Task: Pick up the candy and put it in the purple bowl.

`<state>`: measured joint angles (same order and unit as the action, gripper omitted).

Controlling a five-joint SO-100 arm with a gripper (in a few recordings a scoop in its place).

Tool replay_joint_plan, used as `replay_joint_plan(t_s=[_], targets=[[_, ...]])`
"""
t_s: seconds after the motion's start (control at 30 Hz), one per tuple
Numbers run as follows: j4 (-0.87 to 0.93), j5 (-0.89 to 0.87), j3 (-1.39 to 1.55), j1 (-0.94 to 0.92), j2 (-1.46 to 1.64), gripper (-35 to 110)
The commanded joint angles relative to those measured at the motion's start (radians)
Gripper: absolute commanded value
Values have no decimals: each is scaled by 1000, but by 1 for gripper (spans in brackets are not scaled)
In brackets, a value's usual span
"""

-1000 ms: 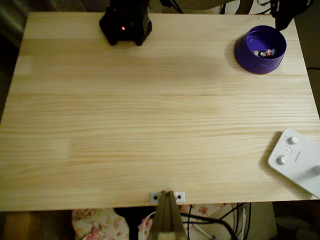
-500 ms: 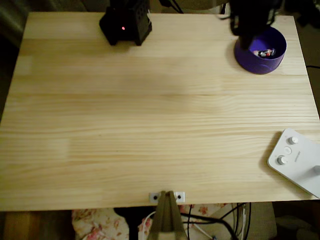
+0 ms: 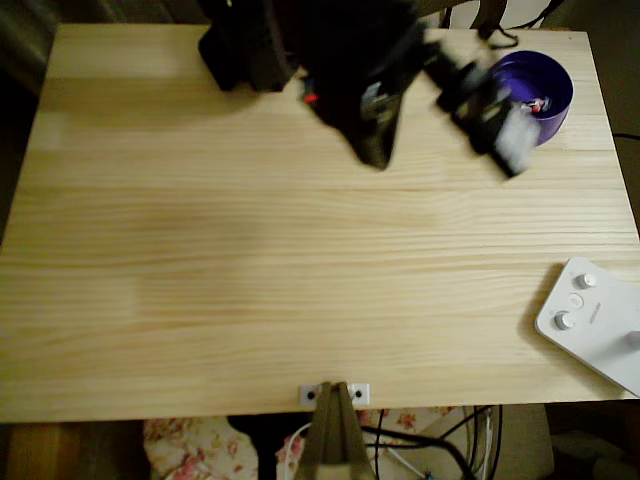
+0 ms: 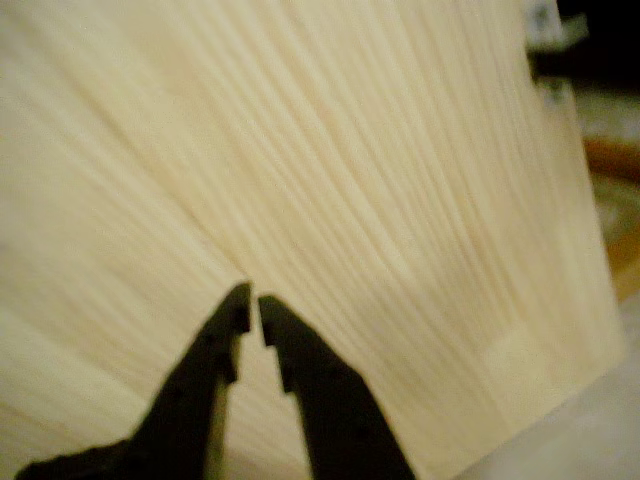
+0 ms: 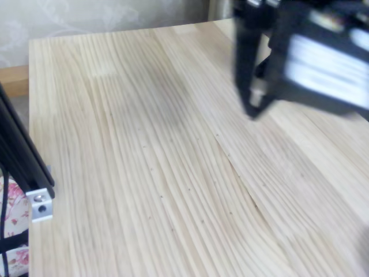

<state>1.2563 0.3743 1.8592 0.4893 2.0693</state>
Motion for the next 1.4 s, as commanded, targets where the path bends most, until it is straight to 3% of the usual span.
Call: replay_joint_plan(t_s=[0.0, 0.63, 0.87, 1.37], targets=[[-48, -23, 31, -118, 114, -1], [-267, -360, 558, -569, 463, -1], [-331, -339, 793, -617, 738, -1], [-196, -376, 1032, -649, 1124, -1]])
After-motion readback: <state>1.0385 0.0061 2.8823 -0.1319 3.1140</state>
